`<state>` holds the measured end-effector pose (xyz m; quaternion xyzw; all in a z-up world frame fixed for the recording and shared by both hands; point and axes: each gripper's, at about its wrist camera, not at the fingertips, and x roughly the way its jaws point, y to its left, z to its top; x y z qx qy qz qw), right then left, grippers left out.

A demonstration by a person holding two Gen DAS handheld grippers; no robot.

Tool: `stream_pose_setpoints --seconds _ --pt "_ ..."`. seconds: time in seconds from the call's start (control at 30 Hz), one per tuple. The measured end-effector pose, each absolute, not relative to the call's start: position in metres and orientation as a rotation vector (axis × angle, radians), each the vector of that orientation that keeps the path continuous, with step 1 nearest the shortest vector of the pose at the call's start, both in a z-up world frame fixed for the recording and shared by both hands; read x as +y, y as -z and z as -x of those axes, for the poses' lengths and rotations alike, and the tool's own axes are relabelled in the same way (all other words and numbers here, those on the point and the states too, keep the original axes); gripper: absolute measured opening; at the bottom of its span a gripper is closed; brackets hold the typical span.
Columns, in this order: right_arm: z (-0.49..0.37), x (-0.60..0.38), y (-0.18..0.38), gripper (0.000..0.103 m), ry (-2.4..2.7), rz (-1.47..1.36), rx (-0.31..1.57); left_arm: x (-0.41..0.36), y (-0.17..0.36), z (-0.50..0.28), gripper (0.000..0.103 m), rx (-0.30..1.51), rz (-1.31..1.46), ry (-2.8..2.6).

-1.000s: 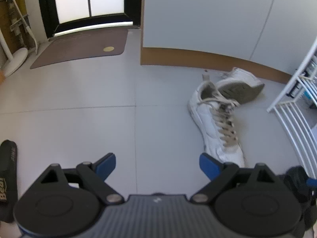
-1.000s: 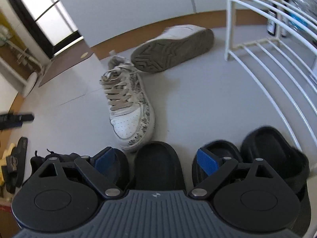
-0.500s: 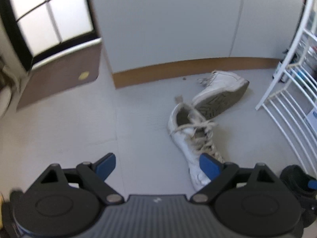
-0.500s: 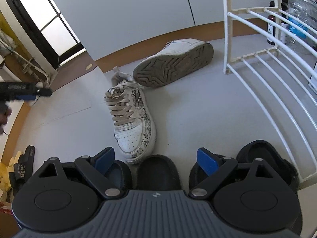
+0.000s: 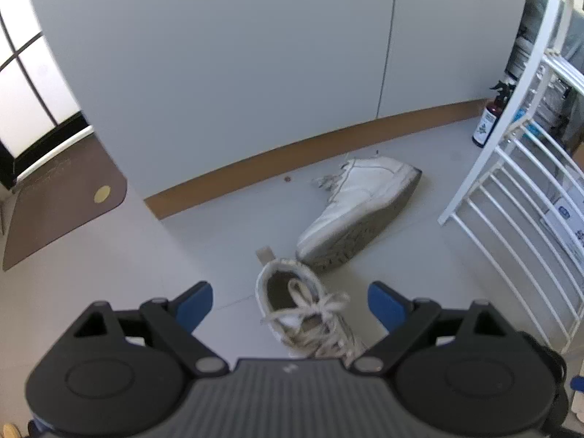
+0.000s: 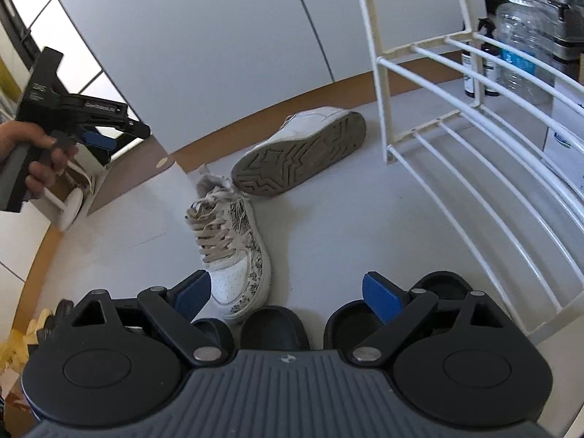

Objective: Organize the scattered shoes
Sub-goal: 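Move the left tool to the plain white sneaker lying on its side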

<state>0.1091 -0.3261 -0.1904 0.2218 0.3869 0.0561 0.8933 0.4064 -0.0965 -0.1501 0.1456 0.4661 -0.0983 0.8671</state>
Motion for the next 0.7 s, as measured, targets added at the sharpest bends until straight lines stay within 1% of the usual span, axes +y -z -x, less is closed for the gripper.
stream_pose_setpoints --seconds 0.17,0.4,0.7 --pt "-0.111 -0.336 0.195 0.094 -0.109 -0.473 0.816 -0.115 0.170 -0.439 0.094 0.986 -0.352 0.202" --pt "-0.115 -0.347 0.204 0.094 -0.082 -0.486 0.839 -0.149 0.213 -0.486 0.094 1.018 -0.360 0.253" --pt "-0.115 -0.356 0.216 0.094 -0.066 -0.463 0.879 -0.184 0.260 -0.537 0.094 1.036 -0.297 0.294"
